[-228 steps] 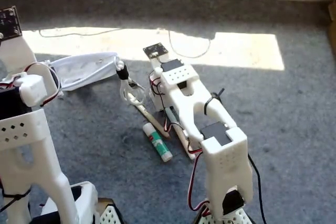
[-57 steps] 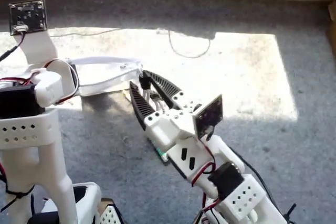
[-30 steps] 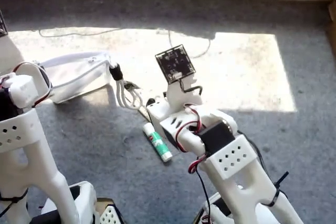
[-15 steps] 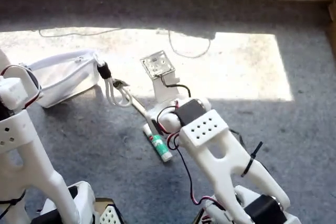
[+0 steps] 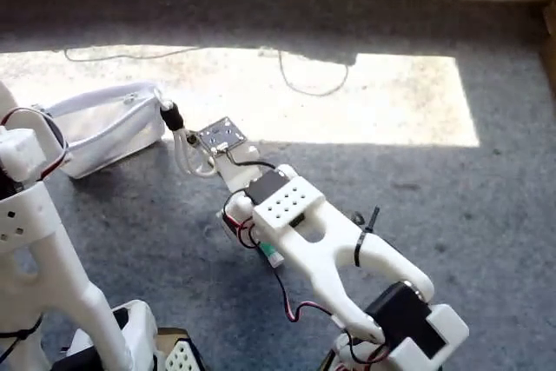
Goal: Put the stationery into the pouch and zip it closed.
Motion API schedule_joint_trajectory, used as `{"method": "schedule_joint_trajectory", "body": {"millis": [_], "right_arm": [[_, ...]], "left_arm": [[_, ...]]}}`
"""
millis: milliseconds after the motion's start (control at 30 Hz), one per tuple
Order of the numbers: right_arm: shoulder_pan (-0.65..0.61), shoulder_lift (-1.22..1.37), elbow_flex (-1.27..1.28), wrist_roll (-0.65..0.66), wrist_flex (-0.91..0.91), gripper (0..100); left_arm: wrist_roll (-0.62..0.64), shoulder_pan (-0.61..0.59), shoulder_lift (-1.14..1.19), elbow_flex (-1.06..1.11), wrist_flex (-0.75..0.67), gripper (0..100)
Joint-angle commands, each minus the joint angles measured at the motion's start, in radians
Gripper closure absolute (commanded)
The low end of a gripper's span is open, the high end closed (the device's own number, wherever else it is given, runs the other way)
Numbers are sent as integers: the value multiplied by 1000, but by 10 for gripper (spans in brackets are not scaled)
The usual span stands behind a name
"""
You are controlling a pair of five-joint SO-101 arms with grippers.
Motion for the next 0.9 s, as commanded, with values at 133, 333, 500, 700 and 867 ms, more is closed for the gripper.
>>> {"method": "schedule_joint_trajectory", "body": {"millis": [133,333,500,700,867], "right_arm": [[-12,99,-117,12,-25,872],[-8,173,-147,14,-25,872],[-7,205,-147,15,-24,872],[-7,234,-143,43,-22,877],[-7,231,-142,89,-21,997]], "left_arm": [[11,-13,-15,-16,0,993],[11,-13,-15,-16,2,993],[9,-13,-15,-16,2,993],[8,-13,-15,-16,2,993],[8,-10,-15,-16,2,993]]}}
